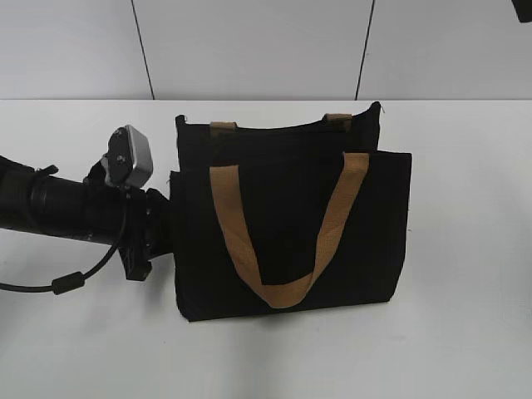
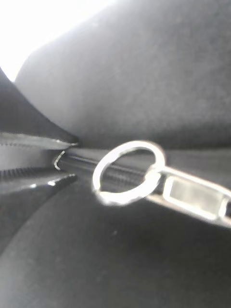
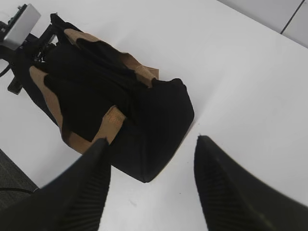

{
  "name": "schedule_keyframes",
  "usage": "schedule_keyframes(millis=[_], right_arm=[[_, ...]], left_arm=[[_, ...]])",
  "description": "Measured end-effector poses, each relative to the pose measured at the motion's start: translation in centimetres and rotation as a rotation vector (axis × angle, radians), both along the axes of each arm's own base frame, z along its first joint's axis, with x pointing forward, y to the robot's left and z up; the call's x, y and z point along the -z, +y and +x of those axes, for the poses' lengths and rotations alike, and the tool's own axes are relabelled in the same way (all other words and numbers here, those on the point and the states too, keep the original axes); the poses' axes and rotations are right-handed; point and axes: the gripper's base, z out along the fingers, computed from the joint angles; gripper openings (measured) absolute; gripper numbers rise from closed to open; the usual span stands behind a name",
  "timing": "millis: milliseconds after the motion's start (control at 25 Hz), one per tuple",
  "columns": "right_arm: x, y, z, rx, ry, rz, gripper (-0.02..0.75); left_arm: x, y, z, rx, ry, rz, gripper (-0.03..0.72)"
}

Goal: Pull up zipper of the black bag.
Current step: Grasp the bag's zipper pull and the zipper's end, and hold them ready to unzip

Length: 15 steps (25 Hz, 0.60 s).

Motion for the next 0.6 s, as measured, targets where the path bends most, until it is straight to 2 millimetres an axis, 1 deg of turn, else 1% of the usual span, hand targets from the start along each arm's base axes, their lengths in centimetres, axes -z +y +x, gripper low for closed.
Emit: schedule_keyframes(millis=[120, 240, 320, 400, 480, 600], right_arm=[[0.0, 0.0, 0.0, -0.005, -0.004, -0.004, 0.433], [-0.4, 0.4, -0.1, -0.023, -0.020, -0.011, 0.433], [-1.0, 1.3, -0.2, -0.065, -0.051, -0.020, 0.427], [-1.5, 2.9, -0.3, -0.131, -0.077, -0.017, 0.410], [-1.6, 4.6, 0.0, -0.195, -0.081, -0.014, 0.398], [-0.8, 7.4, 1.0, -0.286, -0.054, -0.013, 0.391]], left_arm=[[0.1, 0.1, 0.1, -0.014, 0.006, 0.016, 0.078], [-0.2, 0.2, 0.1, -0.031, 0.006, 0.022, 0.068], [-1.3, 0.3, 0.2, -0.054, -0.014, 0.030, 0.068], [-2.6, 0.5, 0.4, -0.087, -0.044, 0.041, 0.068], [-4.1, 0.8, 0.3, -0.128, -0.069, 0.043, 0.067], [-5.7, 1.2, -0.2, -0.146, -0.094, 0.072, 0.065]])
